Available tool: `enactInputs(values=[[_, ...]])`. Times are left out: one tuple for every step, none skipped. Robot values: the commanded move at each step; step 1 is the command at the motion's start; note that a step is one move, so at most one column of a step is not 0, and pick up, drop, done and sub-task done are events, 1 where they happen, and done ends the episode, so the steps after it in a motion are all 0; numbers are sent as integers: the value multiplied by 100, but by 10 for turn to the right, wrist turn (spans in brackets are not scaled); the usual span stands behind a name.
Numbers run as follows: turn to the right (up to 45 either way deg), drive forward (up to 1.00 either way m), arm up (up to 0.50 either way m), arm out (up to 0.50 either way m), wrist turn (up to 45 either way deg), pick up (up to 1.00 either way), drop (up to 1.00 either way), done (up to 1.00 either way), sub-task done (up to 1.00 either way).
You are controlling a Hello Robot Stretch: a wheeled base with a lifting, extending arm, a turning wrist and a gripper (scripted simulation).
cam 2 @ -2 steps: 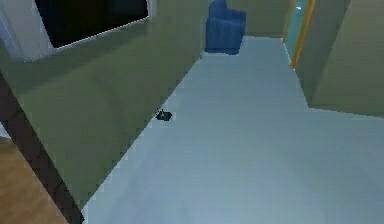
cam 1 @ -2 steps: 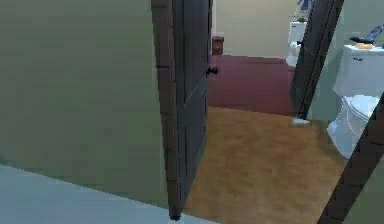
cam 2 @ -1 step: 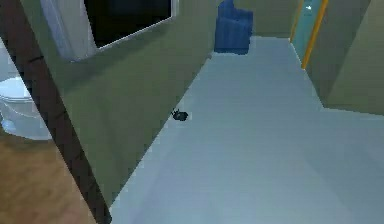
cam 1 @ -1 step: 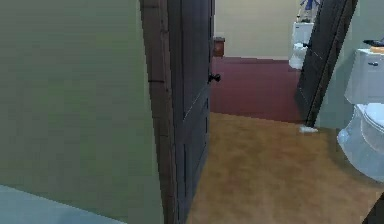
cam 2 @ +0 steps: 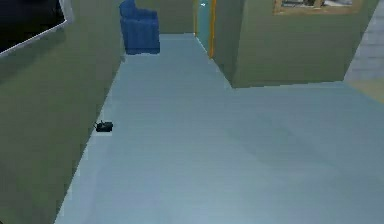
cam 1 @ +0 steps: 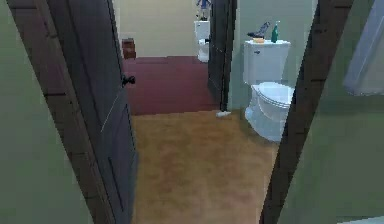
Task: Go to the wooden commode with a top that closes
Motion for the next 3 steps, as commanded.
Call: enactInputs(values=[[0, 90, 0, 0, 0, 0, 0, 0, 0], [420, 0, 0, 0, 0, 0, 0, 0, 0], [0, 45, 0, 0, 0, 0, 0, 0, 0]])
